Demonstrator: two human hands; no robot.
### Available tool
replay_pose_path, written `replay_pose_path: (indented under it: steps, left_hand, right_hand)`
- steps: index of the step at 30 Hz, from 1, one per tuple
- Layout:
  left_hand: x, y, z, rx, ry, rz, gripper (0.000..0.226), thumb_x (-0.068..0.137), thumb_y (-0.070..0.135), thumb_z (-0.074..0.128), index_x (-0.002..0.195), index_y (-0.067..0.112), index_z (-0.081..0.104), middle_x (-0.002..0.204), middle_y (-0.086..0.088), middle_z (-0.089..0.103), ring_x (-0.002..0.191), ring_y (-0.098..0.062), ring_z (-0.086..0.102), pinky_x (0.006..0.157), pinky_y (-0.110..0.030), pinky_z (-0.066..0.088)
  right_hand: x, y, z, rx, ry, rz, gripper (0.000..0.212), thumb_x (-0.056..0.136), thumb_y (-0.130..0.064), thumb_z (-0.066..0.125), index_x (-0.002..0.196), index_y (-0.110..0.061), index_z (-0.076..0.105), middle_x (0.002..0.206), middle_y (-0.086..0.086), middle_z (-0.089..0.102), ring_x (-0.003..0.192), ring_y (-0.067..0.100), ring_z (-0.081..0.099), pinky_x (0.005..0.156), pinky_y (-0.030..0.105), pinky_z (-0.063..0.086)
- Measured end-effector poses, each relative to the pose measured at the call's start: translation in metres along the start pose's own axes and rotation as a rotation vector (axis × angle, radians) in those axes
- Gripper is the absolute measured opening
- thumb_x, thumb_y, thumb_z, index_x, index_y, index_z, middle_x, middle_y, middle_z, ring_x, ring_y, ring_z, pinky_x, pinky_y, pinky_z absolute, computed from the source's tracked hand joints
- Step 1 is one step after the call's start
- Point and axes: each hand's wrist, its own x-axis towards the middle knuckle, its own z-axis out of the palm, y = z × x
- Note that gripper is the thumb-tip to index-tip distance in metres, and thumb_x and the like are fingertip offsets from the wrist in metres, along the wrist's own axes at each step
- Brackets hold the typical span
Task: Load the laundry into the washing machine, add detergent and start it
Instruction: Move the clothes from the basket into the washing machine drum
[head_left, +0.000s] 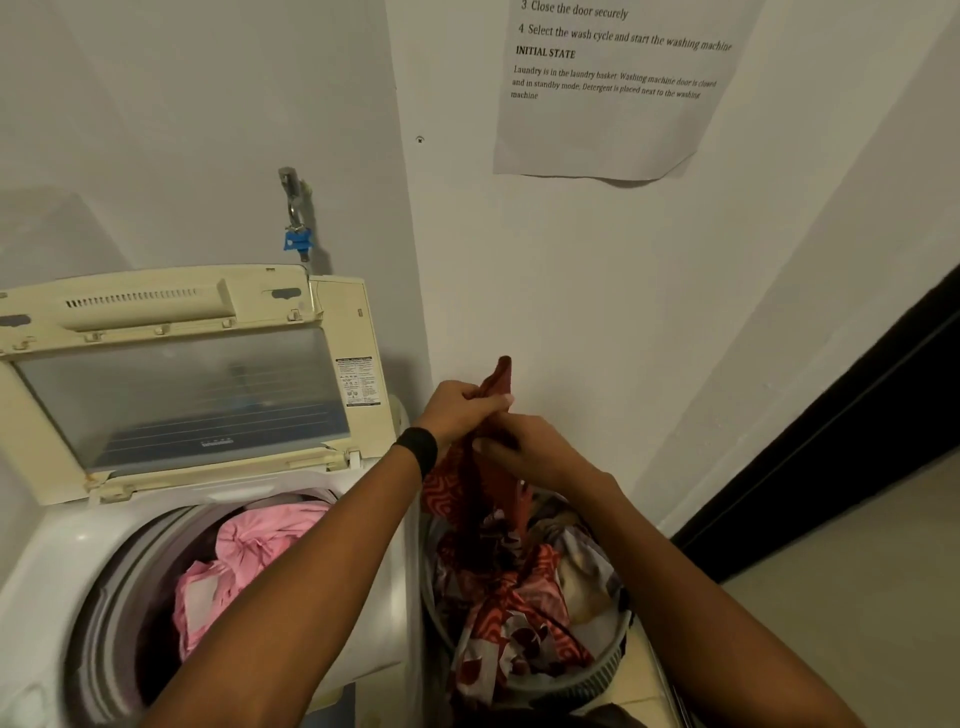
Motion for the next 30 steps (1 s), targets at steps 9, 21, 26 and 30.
replay_pose_path:
  steps: [9,21,26,30]
  left_hand:
    - [0.006,0.013,-0.009,-0.056,0.196,0.144,0.028,0.098,0.037,0.067,0.077,0.019,0.07,0.078,-0.003,0.071,0.078,-0.021,0.066,0.076,-0.032,0.05]
    - [0.0,0.007,-0.038,0.055,-0.02,0.092,0.069,0.089,0.078,0.052,0.086,0.013,0.077,0.081,0.001,0.077,0.083,-0.02,0.072,0.086,-0.034,0.054]
    - [-0.003,0.008,-0.036,-0.07,-0.283,0.105,0.076,0.085,0.087,0.044,0.125,0.027,0.072,0.119,-0.006,0.075,0.12,-0.027,0.066,0.11,-0.045,0.047]
    - [-0.006,0.004,-0.048,-0.057,-0.304,0.103,0.076,0.076,0.079,0.063,0.125,0.021,0.071,0.118,-0.005,0.076,0.115,-0.026,0.069,0.108,-0.044,0.05]
  right_hand:
    - [-0.024,0.06,0.016,0.212,-0.222,0.223,0.05,0.092,-0.04,0.073,0.136,-0.024,0.057,0.124,-0.006,0.07,0.109,0.012,0.07,0.097,0.041,0.057]
    - [-0.016,-0.009,-0.051,-0.107,0.25,-0.129,0.013,0.102,-0.029,0.059,0.094,-0.023,0.067,0.085,-0.016,0.066,0.078,0.003,0.059,0.074,0.016,0.045]
    - [0.014,-0.018,-0.065,-0.32,0.267,-0.031,0.019,0.102,-0.035,0.056,0.087,-0.024,0.058,0.079,-0.011,0.058,0.072,0.01,0.052,0.065,0.021,0.035]
    - [0.012,-0.009,-0.055,-0.369,0.354,0.08,0.023,0.102,-0.036,0.056,0.084,-0.022,0.053,0.075,-0.008,0.057,0.068,0.011,0.052,0.058,0.016,0.029]
